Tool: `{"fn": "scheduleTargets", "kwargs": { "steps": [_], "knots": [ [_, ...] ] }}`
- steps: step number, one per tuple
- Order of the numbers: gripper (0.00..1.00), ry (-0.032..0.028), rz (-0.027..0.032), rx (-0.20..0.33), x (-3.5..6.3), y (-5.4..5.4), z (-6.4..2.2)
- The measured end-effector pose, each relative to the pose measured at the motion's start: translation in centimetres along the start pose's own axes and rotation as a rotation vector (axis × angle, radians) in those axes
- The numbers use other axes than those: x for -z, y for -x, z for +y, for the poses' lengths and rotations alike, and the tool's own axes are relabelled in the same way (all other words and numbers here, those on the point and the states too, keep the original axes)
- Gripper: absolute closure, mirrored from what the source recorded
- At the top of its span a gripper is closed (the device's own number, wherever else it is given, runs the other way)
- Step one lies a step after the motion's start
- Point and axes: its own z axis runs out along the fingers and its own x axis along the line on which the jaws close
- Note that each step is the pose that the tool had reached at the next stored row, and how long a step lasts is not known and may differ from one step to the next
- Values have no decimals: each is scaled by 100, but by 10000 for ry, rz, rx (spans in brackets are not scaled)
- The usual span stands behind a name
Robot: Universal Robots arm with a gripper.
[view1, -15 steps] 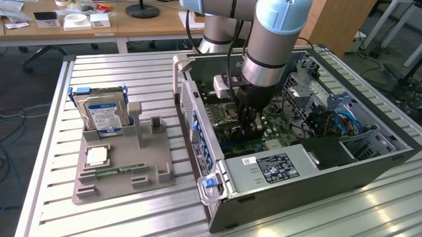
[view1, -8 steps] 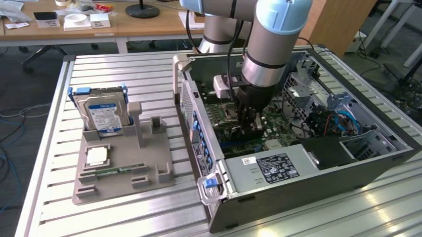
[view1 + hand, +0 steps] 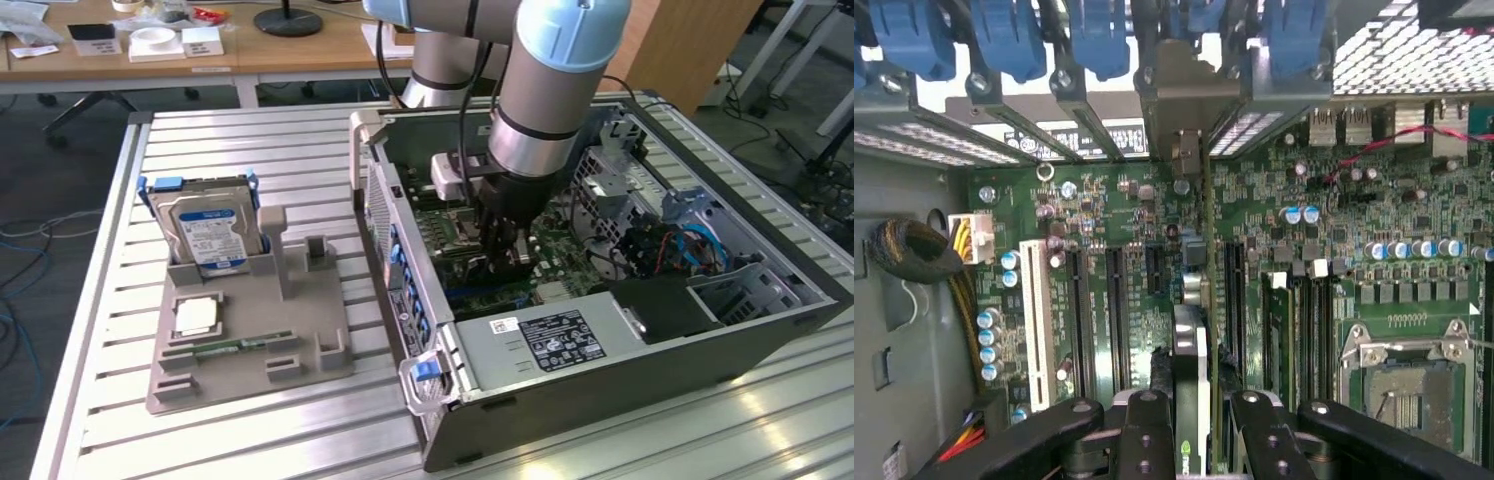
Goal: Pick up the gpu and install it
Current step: 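Insert the gpu into the slot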
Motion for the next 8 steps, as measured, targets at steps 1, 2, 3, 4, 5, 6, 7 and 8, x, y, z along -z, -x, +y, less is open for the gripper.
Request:
{"fn": "scheduleTargets", "kwargs": {
  "steps": [1, 2, 3, 4, 5, 6, 7, 8],
  "knots": [
    [73, -1, 0, 2, 1, 0, 0],
    [73, -1, 3, 3, 3, -1, 0],
    [73, -2, 4, 4, 3, -1, 1],
    [73, -3, 4, 3, 2, -1, 1],
    [73, -3, 5, 3, -3, -1, 2],
    [73, -3, 5, 2, -16, -2, 3],
    [73, -2, 7, 3, -24, -2, 3],
    [73, -2, 8, 2, -26, -2, 4]
  ]
}}
